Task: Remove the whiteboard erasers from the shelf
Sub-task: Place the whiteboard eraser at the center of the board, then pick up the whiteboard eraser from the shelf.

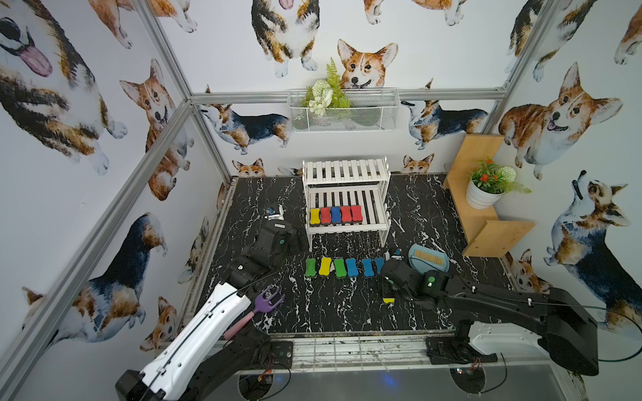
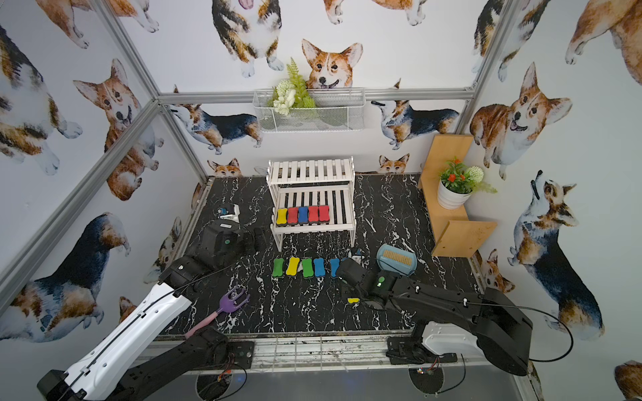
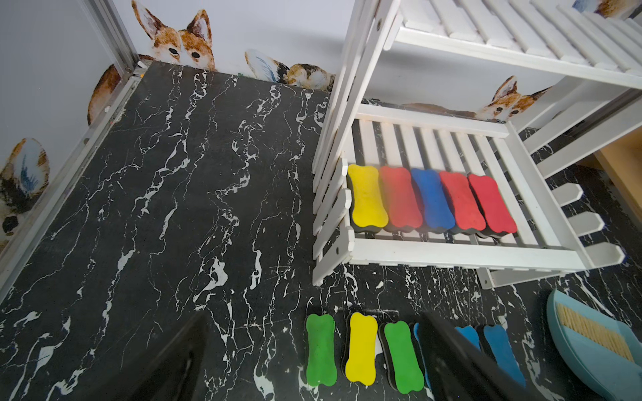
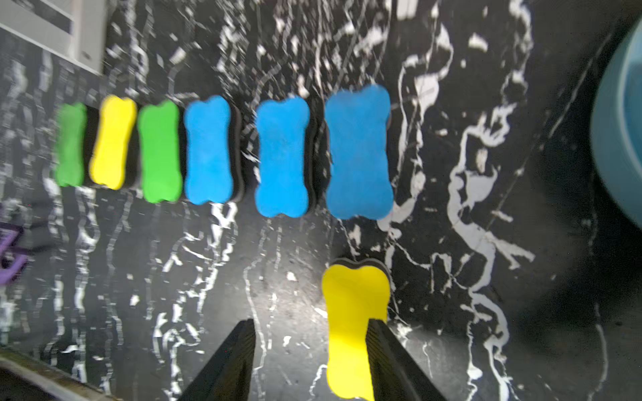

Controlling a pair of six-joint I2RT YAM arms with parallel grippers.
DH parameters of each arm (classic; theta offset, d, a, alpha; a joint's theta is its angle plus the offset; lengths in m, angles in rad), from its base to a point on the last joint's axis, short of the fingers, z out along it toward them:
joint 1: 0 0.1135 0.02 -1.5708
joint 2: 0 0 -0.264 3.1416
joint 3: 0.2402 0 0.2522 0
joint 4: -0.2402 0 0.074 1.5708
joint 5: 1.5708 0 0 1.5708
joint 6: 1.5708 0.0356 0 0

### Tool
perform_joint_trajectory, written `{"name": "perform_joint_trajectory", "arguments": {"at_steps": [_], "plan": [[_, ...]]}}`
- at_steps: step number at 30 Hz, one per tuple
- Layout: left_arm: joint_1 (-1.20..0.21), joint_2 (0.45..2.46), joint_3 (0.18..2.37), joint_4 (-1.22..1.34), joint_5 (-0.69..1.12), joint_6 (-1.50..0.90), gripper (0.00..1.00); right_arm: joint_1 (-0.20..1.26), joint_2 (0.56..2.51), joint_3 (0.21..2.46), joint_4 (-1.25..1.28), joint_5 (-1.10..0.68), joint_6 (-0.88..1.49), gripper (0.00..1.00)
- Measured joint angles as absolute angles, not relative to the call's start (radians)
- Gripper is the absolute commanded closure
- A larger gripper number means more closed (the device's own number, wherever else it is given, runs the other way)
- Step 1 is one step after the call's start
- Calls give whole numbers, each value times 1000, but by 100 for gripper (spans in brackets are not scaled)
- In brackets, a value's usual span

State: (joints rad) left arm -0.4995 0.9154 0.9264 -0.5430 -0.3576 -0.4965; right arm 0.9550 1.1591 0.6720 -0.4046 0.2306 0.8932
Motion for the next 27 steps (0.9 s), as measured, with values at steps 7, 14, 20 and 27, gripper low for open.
{"name": "perform_joint_trajectory", "arguments": {"at_steps": [7, 14, 20, 27], "plan": [[-497, 908, 920, -546, -351, -497, 1, 860, 1247, 969, -420, 260, 723, 46], [-493, 881, 920, -558, -352, -497, 1, 700, 1478, 1201, -361, 234, 591, 47], [-493, 869, 921, -576, -355, -497, 1, 657, 1630, 1323, -324, 223, 548, 46], [-492, 863, 921, -588, -355, -497, 1, 640, 1702, 1346, -294, 231, 547, 47]]}}
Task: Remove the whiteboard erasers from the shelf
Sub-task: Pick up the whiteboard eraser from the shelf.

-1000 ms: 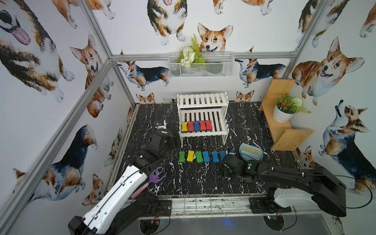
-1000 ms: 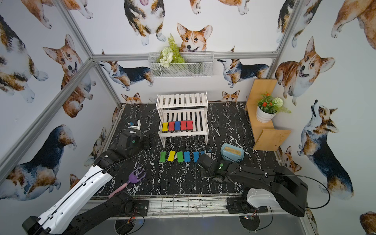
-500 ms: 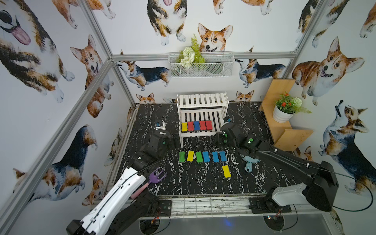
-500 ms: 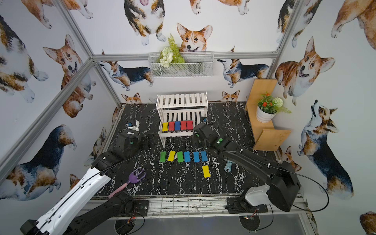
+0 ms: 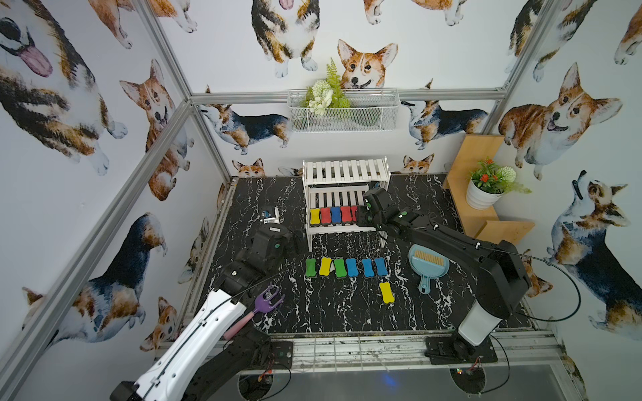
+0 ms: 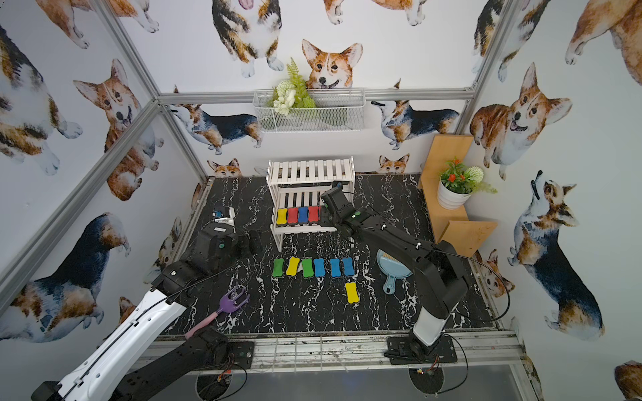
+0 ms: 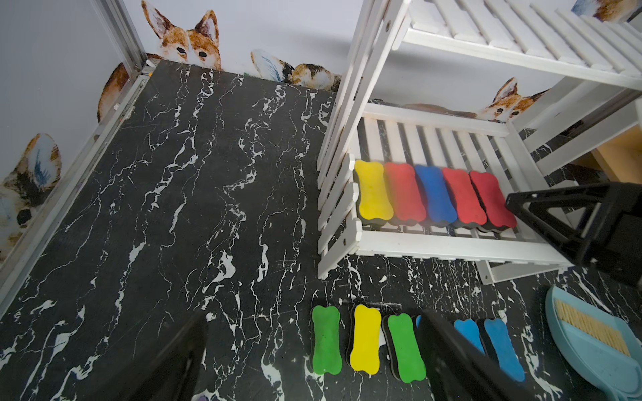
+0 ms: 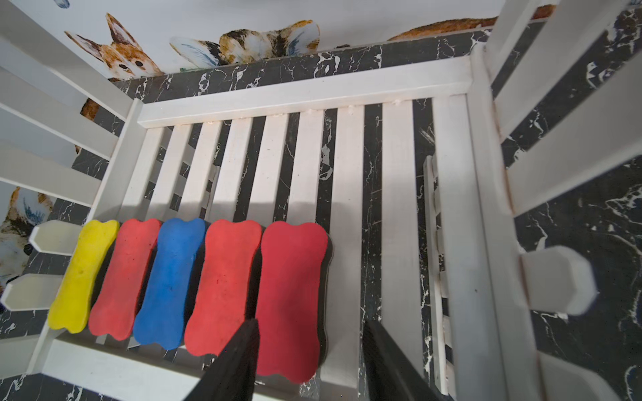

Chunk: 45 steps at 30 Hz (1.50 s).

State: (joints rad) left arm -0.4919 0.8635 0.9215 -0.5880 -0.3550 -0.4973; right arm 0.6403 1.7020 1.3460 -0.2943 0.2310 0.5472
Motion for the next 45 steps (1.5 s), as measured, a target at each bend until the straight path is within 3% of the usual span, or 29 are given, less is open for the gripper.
{"name": "perform_joint_trajectory", "arguments": {"at_steps": [14, 22, 31, 41, 45], "plan": [[-491, 855, 922, -594, -359, -497, 1, 617, 1702, 1306, -266, 235, 567, 50], [-490, 857, 921, -595, -358, -502, 1, 622, 1695, 1359, -281, 236, 540, 39], [-489, 858, 921, -595, -358, -505, 1, 627, 1765, 1402, -301, 236, 494, 39], [-486, 859, 921, -595, -359, -505, 1, 628, 1808, 1427, -320, 236, 460, 48], [-486, 860, 921, -595, -358, -505, 1, 628, 1821, 1439, -332, 241, 451, 58]]}}
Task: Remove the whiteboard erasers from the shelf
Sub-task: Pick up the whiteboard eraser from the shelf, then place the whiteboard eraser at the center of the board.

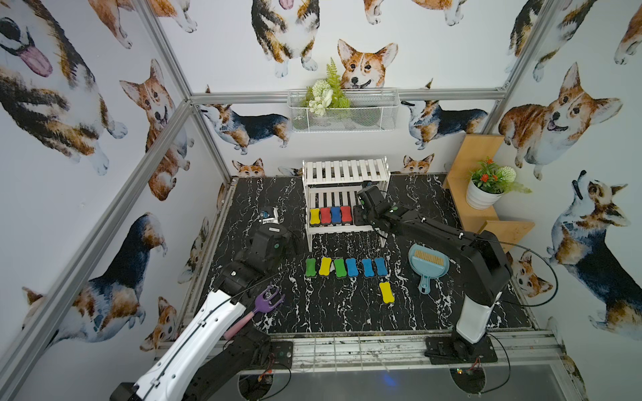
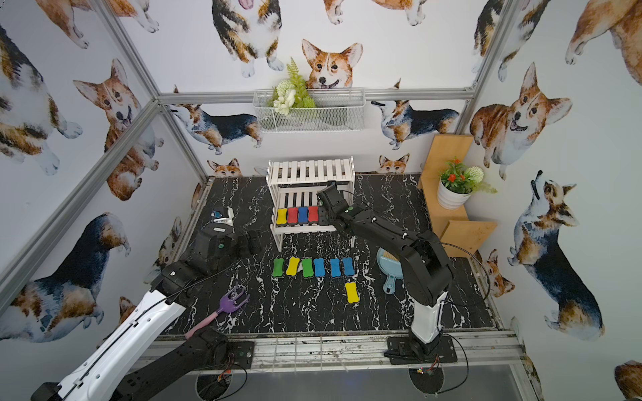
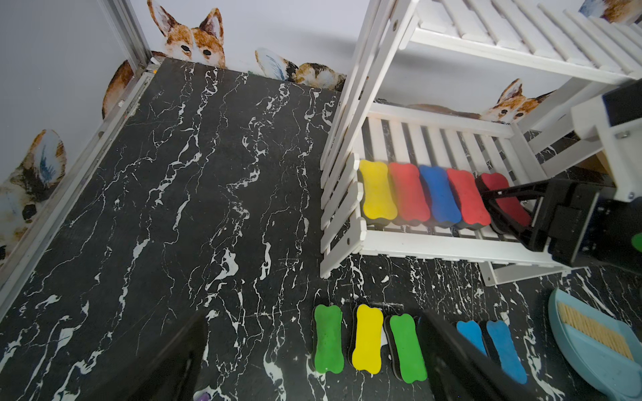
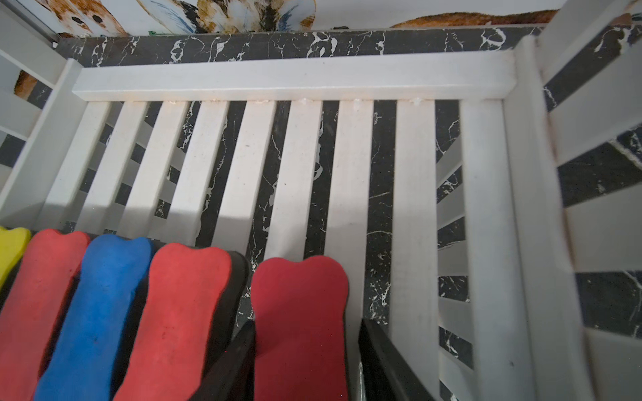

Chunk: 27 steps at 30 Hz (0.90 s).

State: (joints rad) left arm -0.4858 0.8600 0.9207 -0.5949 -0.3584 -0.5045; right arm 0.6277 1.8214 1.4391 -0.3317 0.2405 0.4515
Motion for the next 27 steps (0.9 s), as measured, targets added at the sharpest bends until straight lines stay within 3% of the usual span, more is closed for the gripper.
{"name": "perform_joint_trajectory", "arguments": {"at_steps": [6, 11, 27], "plan": [[-485, 868, 921, -595, -357, -505, 1, 639, 1797, 1447, -350, 250, 441, 66], [-484, 879, 921, -595, -351, -505, 1, 676, 1659, 1382, -344, 263, 480, 68], [-478, 879, 918, -579, -340, -504, 1, 897, 1271, 803, -360, 202, 847, 69]]}}
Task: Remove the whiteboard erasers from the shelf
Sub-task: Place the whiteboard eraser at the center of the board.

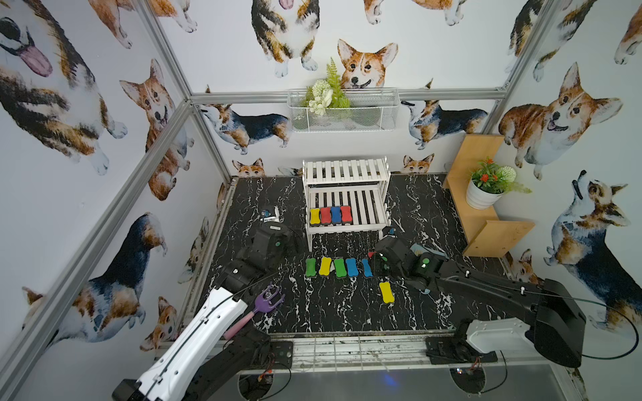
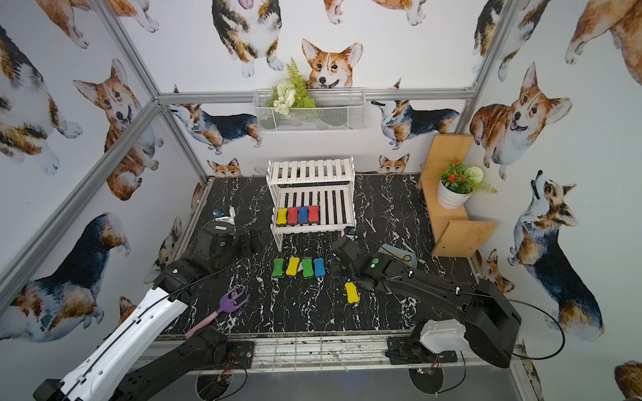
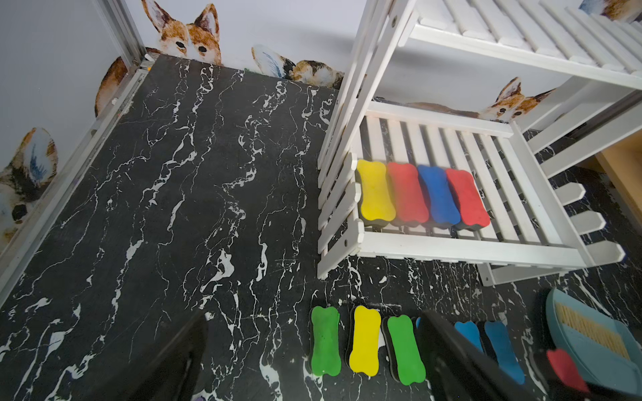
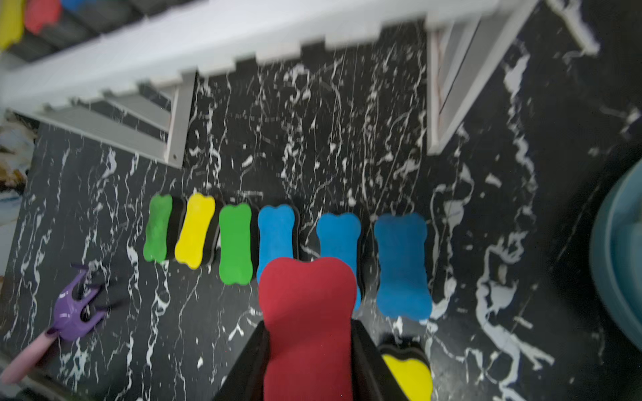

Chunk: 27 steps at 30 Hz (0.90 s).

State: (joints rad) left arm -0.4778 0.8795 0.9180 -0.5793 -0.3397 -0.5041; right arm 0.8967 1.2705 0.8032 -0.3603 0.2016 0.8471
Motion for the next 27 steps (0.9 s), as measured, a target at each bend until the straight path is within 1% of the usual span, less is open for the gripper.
{"name": "perform_joint_trajectory", "arguments": {"at_steps": [6, 10, 20, 27], "plan": [[-474, 888, 913, -571, -335, -504, 1, 988, 1272, 743, -379, 167, 929, 69], [-472, 888, 913, -566, -332, -504, 1, 1040, 1308, 717, -387, 123, 958, 69], [-470, 877, 909, -566, -333, -505, 1, 1046, 1425, 731, -385, 109, 965, 70], [-467, 875, 908, -566, -333, -505, 1, 1040, 1475, 754, -379, 160, 964, 68]]}}
